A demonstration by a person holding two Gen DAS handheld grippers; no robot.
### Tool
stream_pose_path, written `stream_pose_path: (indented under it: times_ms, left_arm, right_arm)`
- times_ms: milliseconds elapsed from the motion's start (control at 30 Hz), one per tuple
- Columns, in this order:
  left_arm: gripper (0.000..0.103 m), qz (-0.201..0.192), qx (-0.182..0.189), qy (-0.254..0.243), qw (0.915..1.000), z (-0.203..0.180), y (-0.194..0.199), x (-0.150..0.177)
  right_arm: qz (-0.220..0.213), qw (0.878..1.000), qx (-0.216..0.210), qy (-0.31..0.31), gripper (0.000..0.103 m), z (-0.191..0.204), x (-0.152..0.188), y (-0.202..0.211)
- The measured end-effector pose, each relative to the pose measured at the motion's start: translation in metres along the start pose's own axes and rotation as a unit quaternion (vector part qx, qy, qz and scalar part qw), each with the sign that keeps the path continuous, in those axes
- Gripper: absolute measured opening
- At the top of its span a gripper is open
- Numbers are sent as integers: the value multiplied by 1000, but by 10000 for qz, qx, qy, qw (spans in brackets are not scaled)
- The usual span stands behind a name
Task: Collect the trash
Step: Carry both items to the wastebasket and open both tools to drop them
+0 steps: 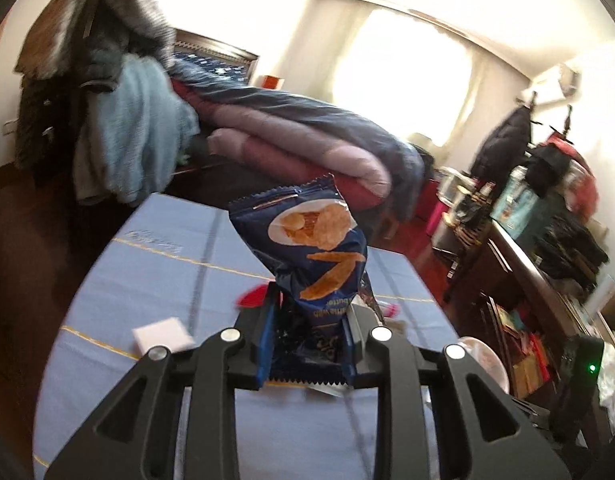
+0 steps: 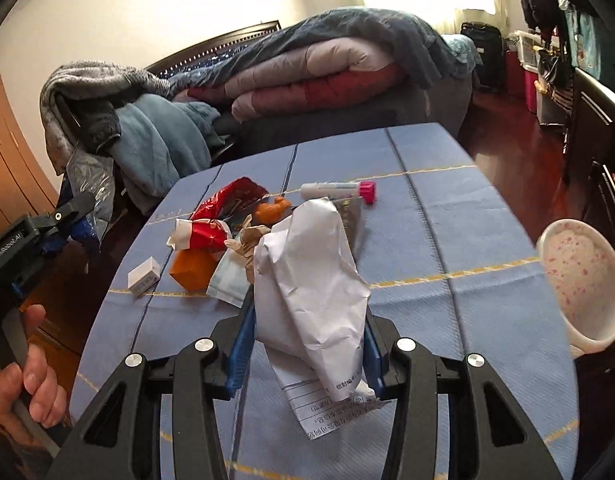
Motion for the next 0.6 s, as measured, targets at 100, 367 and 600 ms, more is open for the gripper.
stream_pose_path:
  times_ms: [100,367,600]
  left_arm:
    - [28,51,173,-209,9996,-30,-1,6]
    - [28,402,735,-867,9927,-128,-34,32]
    - [28,725,1186,-1588,9775,-215,-76,60]
  right_arm:
    - [-114,9999,84,-37,47,-13,2,14]
    - [-475,9957,691,-394,47,-84,3,52]
    - [-682,9851,1299,-895,47,-164,0,70]
Point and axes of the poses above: each gripper's, at about its wrist camera, not at the fingertips, and y roughly against the way its jaws point, z to its left, x to its underside, the point moved 6 cm from there along -y, roughly the way its jaws point, and after that the axes turned 2 degrees about x, right-handed, at the moved point
